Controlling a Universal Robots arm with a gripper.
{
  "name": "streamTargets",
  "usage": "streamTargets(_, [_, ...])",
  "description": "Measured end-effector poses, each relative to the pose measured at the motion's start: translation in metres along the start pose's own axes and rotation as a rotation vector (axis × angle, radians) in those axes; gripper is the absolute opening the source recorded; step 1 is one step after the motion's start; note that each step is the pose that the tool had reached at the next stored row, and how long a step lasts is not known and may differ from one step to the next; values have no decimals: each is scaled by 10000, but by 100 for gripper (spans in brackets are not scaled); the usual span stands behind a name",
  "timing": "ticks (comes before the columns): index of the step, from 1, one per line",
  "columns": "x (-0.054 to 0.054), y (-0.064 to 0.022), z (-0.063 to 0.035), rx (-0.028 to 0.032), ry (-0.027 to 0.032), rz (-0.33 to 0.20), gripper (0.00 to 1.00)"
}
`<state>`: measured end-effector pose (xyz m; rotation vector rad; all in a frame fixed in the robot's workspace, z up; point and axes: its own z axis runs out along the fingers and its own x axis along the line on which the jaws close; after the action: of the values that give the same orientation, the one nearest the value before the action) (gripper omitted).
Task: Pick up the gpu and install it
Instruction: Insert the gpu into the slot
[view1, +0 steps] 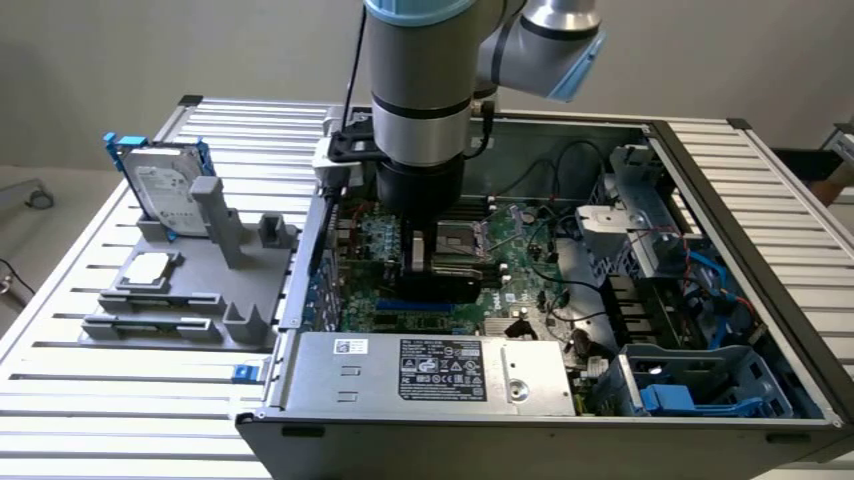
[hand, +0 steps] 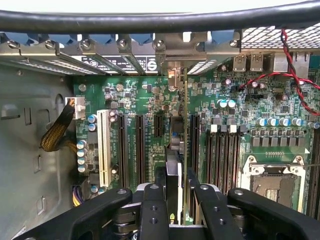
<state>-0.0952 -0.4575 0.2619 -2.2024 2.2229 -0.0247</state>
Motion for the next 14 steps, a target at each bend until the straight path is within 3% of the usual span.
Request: streamTargets(14, [2,10,27,-3,-21,-77,27])
